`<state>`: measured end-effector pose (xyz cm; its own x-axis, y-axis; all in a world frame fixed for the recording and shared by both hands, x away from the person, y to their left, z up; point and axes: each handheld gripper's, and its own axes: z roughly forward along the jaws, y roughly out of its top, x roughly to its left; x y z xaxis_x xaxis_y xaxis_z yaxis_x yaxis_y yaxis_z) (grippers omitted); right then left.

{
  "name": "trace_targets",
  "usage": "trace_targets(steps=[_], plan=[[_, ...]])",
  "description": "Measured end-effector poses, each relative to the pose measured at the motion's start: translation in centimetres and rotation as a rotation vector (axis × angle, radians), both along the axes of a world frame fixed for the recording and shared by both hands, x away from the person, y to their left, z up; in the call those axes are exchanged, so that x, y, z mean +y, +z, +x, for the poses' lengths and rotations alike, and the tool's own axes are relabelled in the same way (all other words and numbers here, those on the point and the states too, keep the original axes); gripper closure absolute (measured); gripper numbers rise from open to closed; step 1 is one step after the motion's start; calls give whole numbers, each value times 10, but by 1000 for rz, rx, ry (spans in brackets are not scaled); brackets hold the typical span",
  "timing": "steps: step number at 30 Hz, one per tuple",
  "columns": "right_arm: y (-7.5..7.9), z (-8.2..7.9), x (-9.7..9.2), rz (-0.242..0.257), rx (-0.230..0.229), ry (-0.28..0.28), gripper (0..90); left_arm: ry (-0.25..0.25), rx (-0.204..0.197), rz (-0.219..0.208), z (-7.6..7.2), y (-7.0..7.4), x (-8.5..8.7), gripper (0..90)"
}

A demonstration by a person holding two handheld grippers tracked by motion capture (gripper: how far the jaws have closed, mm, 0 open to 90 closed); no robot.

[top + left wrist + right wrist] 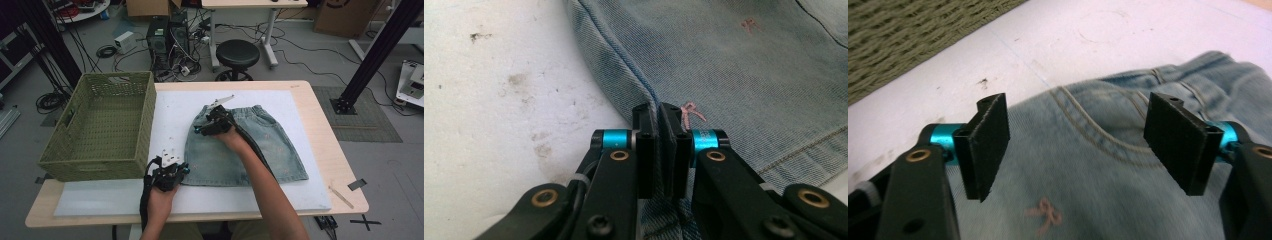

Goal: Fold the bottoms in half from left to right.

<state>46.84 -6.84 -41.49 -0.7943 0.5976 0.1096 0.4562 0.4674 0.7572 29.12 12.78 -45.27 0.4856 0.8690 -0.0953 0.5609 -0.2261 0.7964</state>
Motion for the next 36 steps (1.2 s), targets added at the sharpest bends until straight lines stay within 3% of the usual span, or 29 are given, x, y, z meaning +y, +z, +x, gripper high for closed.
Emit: trace_targets(steps=[9, 11, 15, 22, 29, 33, 36], plan=[[-6, 7, 25, -42, 2, 33, 427, -3, 2, -6, 0, 0, 0, 856], [-8, 7, 31, -78, -3, 42, 465, -3, 2, -6, 0, 0, 0, 856], [-12, 6, 38, -123, -20, 58, 654, -2, 1, -5, 0, 0, 0, 856], [-12, 6, 37, -117, -12, 48, 850, -4, 0, -5, 0, 0, 0, 857], [-8, 4, 33, -108, -29, 34, 887, -8, 4, -43, 0, 1, 3, 857], [-5, 3, 29, -84, -29, 25, 889, -23, -15, -48, -1, 3, 4, 857], [0, 2, 24, -72, -39, 20, 890, -32, -22, -86, 0, 8, 4, 857]])
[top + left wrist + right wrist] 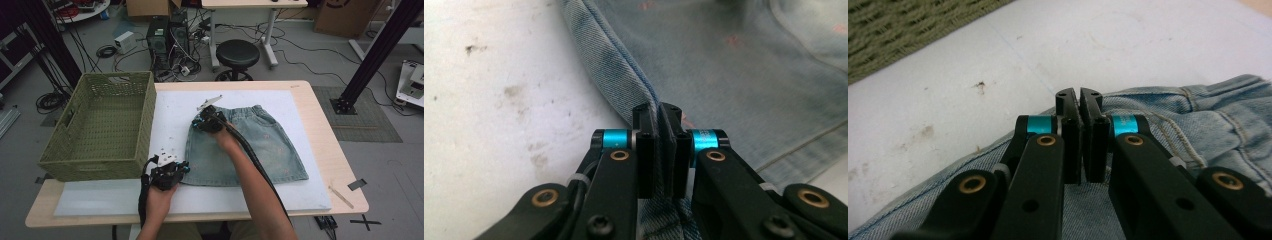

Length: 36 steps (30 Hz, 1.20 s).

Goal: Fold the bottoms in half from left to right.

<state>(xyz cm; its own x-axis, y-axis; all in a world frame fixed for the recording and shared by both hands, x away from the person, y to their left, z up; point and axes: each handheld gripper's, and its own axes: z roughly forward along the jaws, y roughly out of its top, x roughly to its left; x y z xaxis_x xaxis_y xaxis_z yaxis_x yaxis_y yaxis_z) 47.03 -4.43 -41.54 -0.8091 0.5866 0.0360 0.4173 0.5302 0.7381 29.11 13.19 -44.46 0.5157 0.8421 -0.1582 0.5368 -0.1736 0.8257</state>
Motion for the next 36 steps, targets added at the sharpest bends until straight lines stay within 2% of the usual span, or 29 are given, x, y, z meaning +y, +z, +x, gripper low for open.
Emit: trace_targets(steps=[7, 18, 28, 33, 36], plan=[[17, -2, -20, 61, -21, -28, 891, -63, -32, -100, 4, 26, -11, 858], [35, -5, -67, 108, -48, -95, 891, -185, -34, -177, 21, 51, -49, 859], [44, -9, -114, 152, -61, -170, 891, -280, -25, -204, 35, 66, -94, 859], [48, -11, -138, 155, -68, -211, 891, -319, -12, -207, 42, 67, -118, 859], [47, -12, -152, 152, -68, -237, 891, -332, -3, -228, 47, 66, -130, 858]])
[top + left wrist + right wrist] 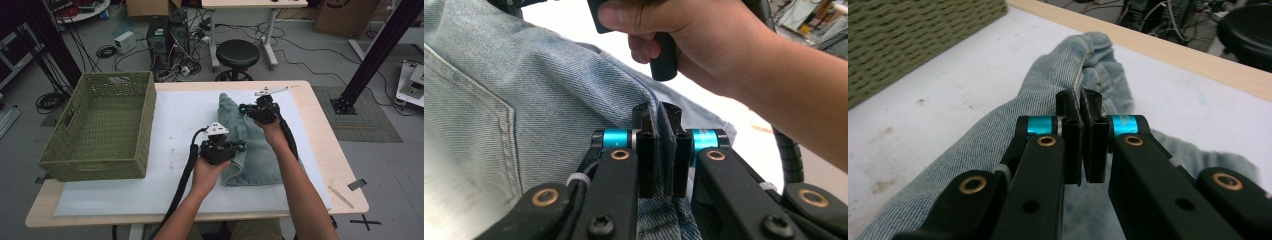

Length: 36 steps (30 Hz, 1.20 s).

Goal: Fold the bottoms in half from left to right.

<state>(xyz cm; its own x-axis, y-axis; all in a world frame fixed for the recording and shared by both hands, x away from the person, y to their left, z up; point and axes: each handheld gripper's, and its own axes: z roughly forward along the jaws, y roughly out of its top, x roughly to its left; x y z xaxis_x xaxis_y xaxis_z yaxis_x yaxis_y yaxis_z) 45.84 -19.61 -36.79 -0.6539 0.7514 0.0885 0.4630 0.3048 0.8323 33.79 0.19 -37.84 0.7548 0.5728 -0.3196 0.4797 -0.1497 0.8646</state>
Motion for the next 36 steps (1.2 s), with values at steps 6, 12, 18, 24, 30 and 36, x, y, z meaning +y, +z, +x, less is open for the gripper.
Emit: trace_targets(steps=[6, 12, 18, 24, 30, 36], plan=[[-6, -1, -29, -2, 18, -72, 891, -29, 39, -27, 8, -8, -24, 858], [-17, -4, -53, 1, 50, -129, 891, -55, 41, 6, 11, -13, -50, 855], [-23, -4, -65, -14, 62, -188, 892, -74, 25, 9, 14, -19, -64, 808], [-29, -5, -75, -40, 59, -255, 892, -49, -11, 28, 12, -20, -54, 676], [-35, -7, -83, -40, 58, -311, 888, 31, -37, 29, 14, -28, -21, 611], [-35, -13, -84, -3, 40, -280, 785, 96, -98, 37, 14, -45, 14, 521]])
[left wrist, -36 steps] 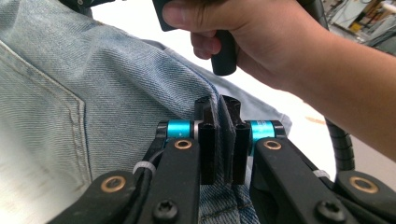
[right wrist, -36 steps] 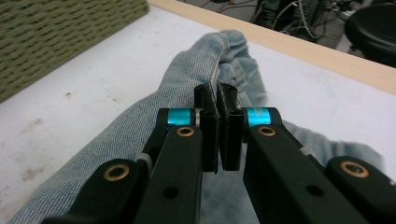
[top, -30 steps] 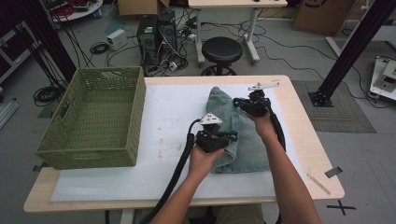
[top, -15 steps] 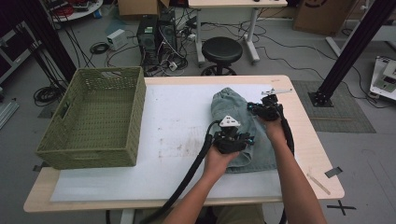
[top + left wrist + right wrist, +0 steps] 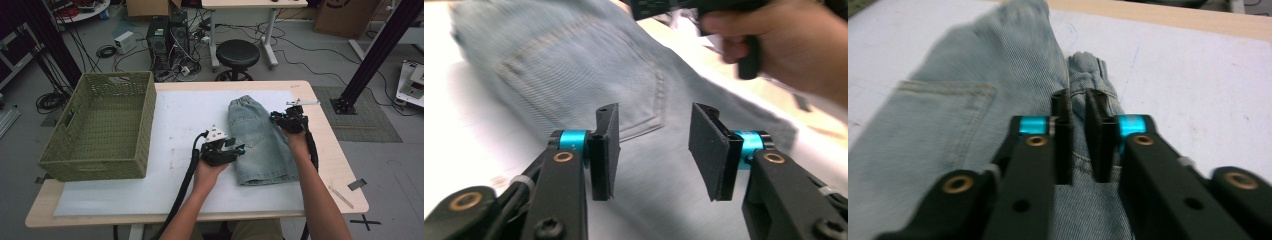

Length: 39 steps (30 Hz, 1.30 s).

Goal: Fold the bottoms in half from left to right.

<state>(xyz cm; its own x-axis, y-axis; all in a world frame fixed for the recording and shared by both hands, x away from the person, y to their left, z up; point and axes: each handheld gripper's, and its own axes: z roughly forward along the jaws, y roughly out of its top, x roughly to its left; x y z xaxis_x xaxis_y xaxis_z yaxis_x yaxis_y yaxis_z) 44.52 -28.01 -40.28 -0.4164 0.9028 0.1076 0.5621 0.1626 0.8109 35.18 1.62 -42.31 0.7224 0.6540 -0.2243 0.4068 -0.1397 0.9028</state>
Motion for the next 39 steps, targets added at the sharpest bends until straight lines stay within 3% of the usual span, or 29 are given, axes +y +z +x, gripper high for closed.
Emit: trace_targets(steps=[4, 7, 10, 22, 26, 31, 39], plan=[[0, -9, -5, 8, -15, 18, 740, 44, -29, -5, -2, -6, 19, 436], [-3, -19, -11, 5, -23, 43, 693, 68, -25, 4, -1, -8, 31, 339], [-7, -30, -17, 16, -25, 59, 619, 117, -52, 36, -3, -10, 41, 229], [-25, -64, -39, 38, 11, 87, 440, 100, -74, 2, -6, -15, 66, 232], [-27, -68, -42, 29, 35, 100, 434, 111, -70, 4, -5, -14, 71, 227], [-29, -75, -41, 39, 59, 135, 564, 116, -61, 19, -6, -14, 77, 227], [-41, -78, -31, 12, 109, 179, 626, 125, -53, 28, -7, -14, 83, 227]])
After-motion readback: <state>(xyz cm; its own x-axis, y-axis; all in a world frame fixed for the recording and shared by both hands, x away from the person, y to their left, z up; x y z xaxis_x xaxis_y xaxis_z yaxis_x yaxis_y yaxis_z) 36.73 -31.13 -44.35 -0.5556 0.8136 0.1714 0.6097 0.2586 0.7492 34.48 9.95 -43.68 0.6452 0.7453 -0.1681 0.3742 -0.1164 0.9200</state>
